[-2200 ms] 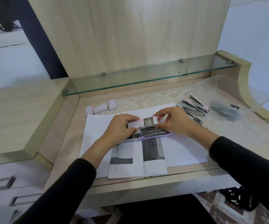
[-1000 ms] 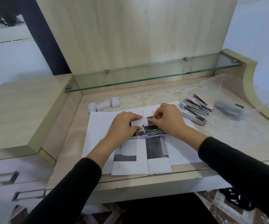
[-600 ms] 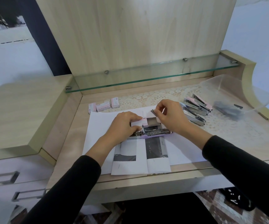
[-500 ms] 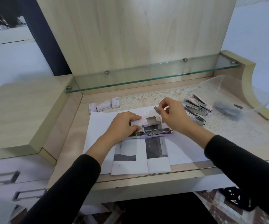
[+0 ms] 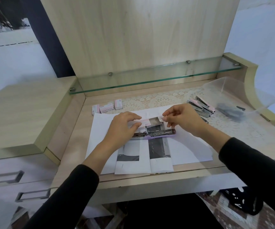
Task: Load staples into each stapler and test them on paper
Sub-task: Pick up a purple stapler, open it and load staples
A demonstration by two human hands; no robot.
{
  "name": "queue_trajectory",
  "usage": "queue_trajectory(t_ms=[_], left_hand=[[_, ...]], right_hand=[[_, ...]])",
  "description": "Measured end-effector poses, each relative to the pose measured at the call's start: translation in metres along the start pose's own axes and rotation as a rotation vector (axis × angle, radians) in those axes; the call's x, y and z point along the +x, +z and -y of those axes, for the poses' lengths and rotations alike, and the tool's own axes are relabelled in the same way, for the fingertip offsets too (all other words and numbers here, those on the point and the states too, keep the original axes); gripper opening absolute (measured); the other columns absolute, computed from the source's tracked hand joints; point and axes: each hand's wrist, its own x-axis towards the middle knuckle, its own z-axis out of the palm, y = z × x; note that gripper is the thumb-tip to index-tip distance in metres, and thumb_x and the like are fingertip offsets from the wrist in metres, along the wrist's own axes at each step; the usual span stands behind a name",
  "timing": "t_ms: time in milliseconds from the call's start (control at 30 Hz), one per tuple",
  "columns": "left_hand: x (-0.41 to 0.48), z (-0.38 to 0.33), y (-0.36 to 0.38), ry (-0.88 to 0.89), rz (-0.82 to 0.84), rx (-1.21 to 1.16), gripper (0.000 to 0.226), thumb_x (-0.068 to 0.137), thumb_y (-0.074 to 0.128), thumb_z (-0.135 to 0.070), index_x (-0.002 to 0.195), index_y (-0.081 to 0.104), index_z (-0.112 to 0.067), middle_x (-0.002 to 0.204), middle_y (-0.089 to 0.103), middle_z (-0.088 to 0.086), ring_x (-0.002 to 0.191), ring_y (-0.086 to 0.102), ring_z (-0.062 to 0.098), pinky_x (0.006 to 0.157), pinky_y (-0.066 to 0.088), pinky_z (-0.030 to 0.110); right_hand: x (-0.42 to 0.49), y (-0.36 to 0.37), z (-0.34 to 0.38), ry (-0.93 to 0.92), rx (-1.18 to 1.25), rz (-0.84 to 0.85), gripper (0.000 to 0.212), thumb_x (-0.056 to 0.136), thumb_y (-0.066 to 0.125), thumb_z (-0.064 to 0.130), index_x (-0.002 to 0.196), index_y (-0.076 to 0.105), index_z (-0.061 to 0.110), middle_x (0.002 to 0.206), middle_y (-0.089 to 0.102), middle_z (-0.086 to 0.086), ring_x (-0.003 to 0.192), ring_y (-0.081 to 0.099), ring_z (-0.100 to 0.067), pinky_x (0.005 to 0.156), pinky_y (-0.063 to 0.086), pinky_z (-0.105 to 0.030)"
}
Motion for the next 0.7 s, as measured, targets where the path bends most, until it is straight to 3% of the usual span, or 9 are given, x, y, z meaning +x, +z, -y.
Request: queue_trajectory(t_ms=[133, 300, 400, 467, 600, 700], left_hand=[[-0.013, -0.001, 0.003, 0.042, -0.035, -0.018, 0.017, 0.084, 0.065, -0.021, 0.099, 0.071, -0.015, 0.102, 0.067, -0.002, 0.097, 0.055, 0.011, 0.089, 0.043, 0.029], [-0.023, 0.001, 0.013, 0.107, -0.015, 0.1, 0.03, 0.077, 0.072, -0.034, 0.098, 0.071, -0.012, 0.1, 0.068, -0.001, 0.092, 0.053, 0.015, 0.081, 0.042, 0.03], [-0.023, 0.0, 0.019, 0.131, 0.018, 0.19, 0.031, 0.081, 0.065, -0.039, 0.099, 0.07, -0.013, 0.104, 0.067, -0.001, 0.099, 0.052, 0.019, 0.082, 0.036, 0.033], [-0.025, 0.001, 0.024, 0.133, 0.02, 0.232, 0.03, 0.084, 0.06, -0.039, 0.101, 0.069, -0.016, 0.105, 0.066, -0.003, 0.1, 0.05, 0.018, 0.078, 0.027, 0.028], [-0.028, 0.004, 0.029, 0.141, -0.054, 0.193, 0.025, 0.08, 0.067, -0.034, 0.093, 0.071, -0.013, 0.092, 0.068, 0.001, 0.091, 0.054, 0.023, 0.074, 0.028, 0.029], [-0.031, 0.006, 0.03, 0.168, -0.072, 0.201, 0.022, 0.076, 0.07, -0.029, 0.088, 0.071, -0.01, 0.084, 0.068, 0.004, 0.082, 0.058, 0.027, 0.069, 0.036, 0.033]], right_hand=[[-0.003, -0.001, 0.0, -0.051, -0.163, 0.004, 0.01, 0.079, 0.063, -0.005, 0.087, 0.067, -0.003, 0.062, 0.063, -0.007, 0.043, 0.057, -0.003, 0.054, 0.051, -0.013], [-0.013, 0.005, 0.006, -0.182, -0.446, 0.029, 0.008, 0.081, 0.064, 0.005, 0.085, 0.069, 0.011, 0.069, 0.059, 0.01, 0.056, 0.053, -0.004, 0.055, 0.044, -0.009], [-0.018, 0.01, 0.005, -0.243, -0.589, 0.069, 0.007, 0.08, 0.066, 0.011, 0.084, 0.07, 0.014, 0.079, 0.06, 0.007, 0.067, 0.055, -0.014, 0.071, 0.045, -0.026], [-0.019, 0.013, 0.001, -0.272, -0.662, 0.072, 0.008, 0.081, 0.065, 0.015, 0.085, 0.071, 0.017, 0.078, 0.056, 0.011, 0.069, 0.054, -0.013, 0.077, 0.038, -0.029], [-0.018, 0.016, -0.005, -0.326, -0.694, 0.057, 0.009, 0.08, 0.067, 0.017, 0.085, 0.073, 0.02, 0.075, 0.054, 0.015, 0.064, 0.043, -0.001, 0.074, 0.032, -0.028], [-0.018, 0.018, -0.005, -0.357, -0.718, 0.058, 0.011, 0.08, 0.067, 0.019, 0.088, 0.073, 0.019, 0.084, 0.063, 0.006, 0.074, 0.042, -0.008, 0.071, 0.033, -0.028]])
